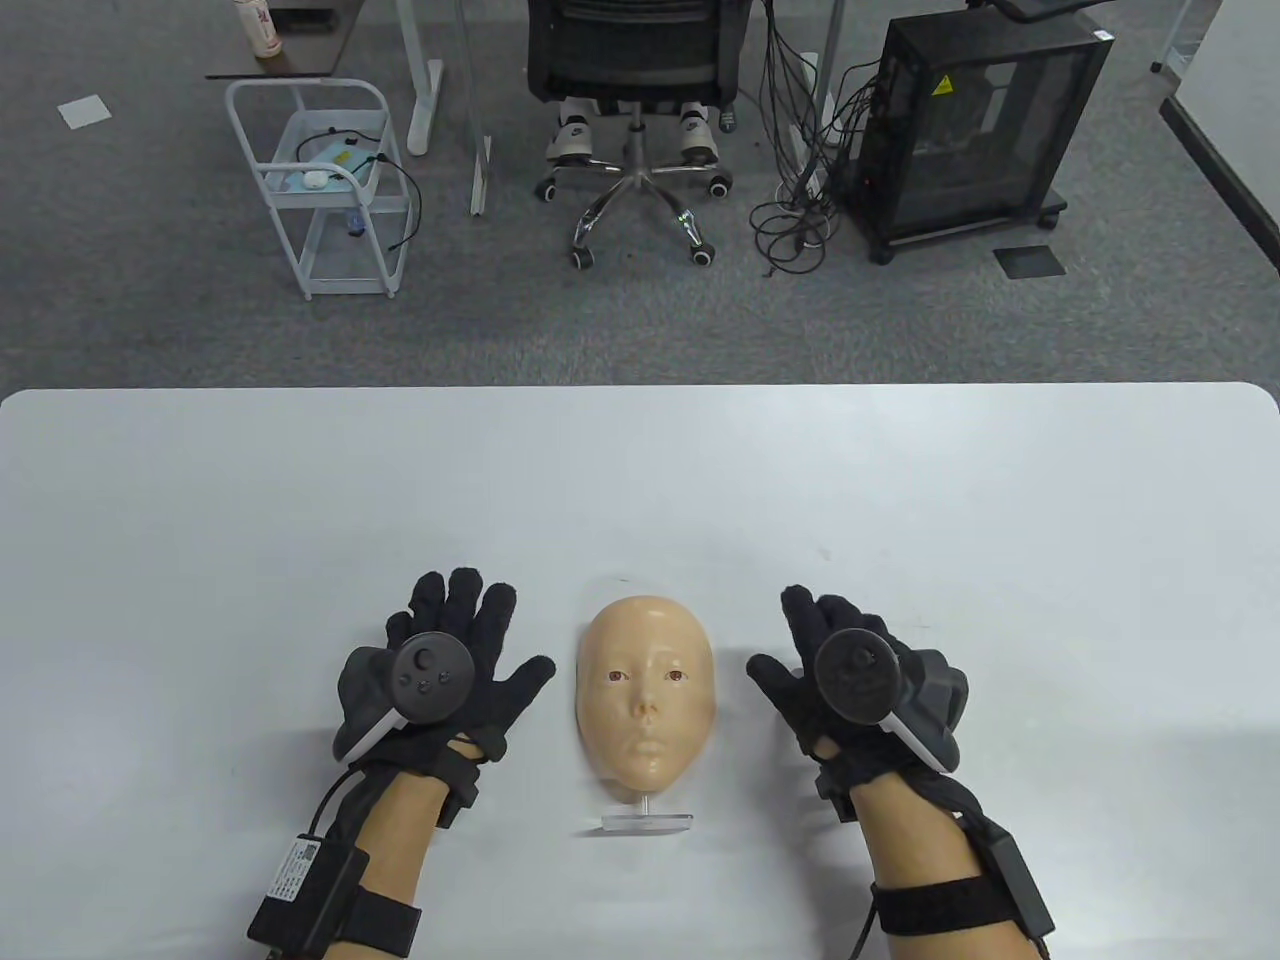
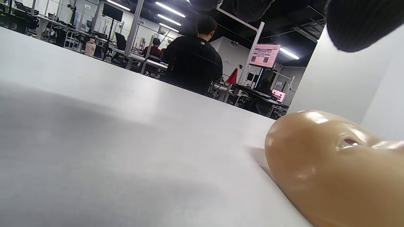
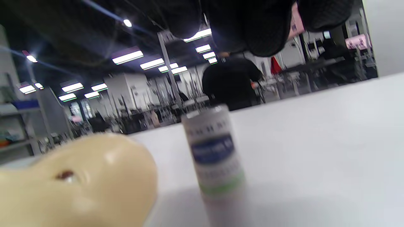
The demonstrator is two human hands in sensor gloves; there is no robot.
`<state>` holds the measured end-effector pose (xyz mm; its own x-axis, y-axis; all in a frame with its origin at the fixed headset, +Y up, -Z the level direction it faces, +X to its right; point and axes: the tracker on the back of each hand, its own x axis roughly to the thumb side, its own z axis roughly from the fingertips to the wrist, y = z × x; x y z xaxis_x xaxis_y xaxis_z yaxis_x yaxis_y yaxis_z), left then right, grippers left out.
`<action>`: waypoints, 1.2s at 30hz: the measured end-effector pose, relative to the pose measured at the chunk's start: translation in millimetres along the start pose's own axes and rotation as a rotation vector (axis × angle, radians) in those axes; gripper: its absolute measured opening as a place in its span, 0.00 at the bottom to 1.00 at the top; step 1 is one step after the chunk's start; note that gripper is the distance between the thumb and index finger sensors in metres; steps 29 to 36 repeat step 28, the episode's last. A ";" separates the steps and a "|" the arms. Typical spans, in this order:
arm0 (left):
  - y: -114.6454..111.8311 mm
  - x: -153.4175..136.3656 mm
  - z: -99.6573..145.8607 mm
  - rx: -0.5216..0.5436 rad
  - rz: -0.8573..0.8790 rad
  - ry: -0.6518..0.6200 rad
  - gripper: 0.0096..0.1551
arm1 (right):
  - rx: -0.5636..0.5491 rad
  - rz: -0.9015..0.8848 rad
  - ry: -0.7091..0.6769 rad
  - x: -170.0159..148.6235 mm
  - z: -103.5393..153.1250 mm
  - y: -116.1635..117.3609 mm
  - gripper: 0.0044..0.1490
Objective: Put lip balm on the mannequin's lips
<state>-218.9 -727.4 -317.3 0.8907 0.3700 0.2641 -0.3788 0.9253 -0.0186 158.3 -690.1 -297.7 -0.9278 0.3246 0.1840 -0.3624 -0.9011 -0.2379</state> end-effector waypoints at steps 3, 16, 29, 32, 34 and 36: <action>-0.2 0.9 0.1 -0.003 -0.008 0.000 0.52 | -0.039 -0.009 -0.059 4.4 1.7 1.4 0.53; 2.7 8.3 2.1 0.013 -0.018 -0.020 0.52 | 0.028 -0.016 -0.119 12.4 2.4 13.7 0.60; 0.4 12.7 1.8 0.001 -0.019 -0.034 0.52 | 0.046 -0.015 -0.109 11.6 2.4 14.7 0.59; 0.4 12.7 1.8 0.001 -0.019 -0.034 0.52 | 0.046 -0.015 -0.109 11.6 2.4 14.7 0.59; 0.4 12.7 1.8 0.001 -0.019 -0.034 0.52 | 0.046 -0.015 -0.109 11.6 2.4 14.7 0.59; 0.4 12.7 1.8 0.001 -0.019 -0.034 0.52 | 0.046 -0.015 -0.109 11.6 2.4 14.7 0.59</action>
